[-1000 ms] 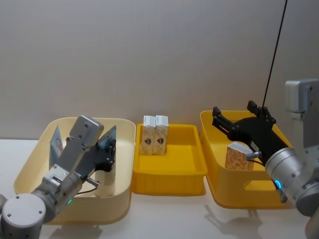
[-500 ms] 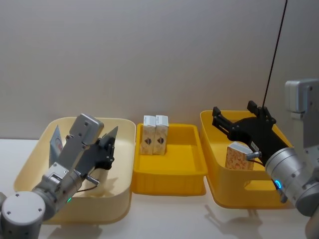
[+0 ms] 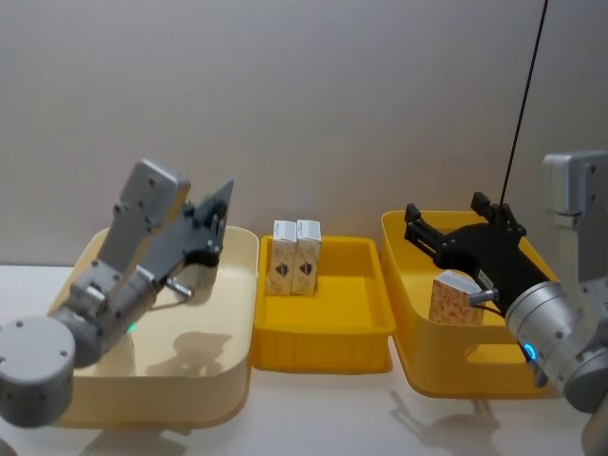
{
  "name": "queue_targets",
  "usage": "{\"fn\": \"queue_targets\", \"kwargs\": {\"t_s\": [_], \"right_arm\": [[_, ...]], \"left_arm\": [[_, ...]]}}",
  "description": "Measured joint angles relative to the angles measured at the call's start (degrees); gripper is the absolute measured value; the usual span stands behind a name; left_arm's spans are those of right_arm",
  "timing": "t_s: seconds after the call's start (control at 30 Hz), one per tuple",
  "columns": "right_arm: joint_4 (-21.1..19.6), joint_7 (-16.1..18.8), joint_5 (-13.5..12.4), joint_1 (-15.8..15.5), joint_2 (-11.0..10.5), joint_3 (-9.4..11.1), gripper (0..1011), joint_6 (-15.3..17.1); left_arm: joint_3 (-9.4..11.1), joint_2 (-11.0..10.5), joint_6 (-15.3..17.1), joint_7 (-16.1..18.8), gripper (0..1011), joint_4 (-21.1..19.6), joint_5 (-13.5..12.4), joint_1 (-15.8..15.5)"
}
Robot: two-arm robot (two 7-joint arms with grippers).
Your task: Bimanual collaborative sorting of washing and personal care products
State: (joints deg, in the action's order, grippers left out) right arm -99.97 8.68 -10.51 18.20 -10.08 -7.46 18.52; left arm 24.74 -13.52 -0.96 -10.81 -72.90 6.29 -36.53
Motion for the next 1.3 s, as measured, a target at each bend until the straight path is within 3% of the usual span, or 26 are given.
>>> {"fn": "queue_targets", "kwargs": {"t_s": [0.53, 0.83, 1.3], "right_arm": [[0.75, 1.67, -0.08, 0.44, -1.01, -0.92, 1001, -0.20], [2.23, 6.28, -0.60, 1.40, -3.47, -3.10, 1001, -0.94], [5.81, 16.13, -0.75, 4.47, -8.16, -8.57, 1001, -2.92]], "left_arm": [[-1.87, 0.88, -4.63, -3.96, 125, -3.32, 1.88, -4.72], [-2.33, 1.54, -4.92, -5.32, 125, -4.99, 2.83, -4.95], [-2.40, 3.15, -4.44, -6.52, 125, -6.38, 3.86, -3.62]]}}
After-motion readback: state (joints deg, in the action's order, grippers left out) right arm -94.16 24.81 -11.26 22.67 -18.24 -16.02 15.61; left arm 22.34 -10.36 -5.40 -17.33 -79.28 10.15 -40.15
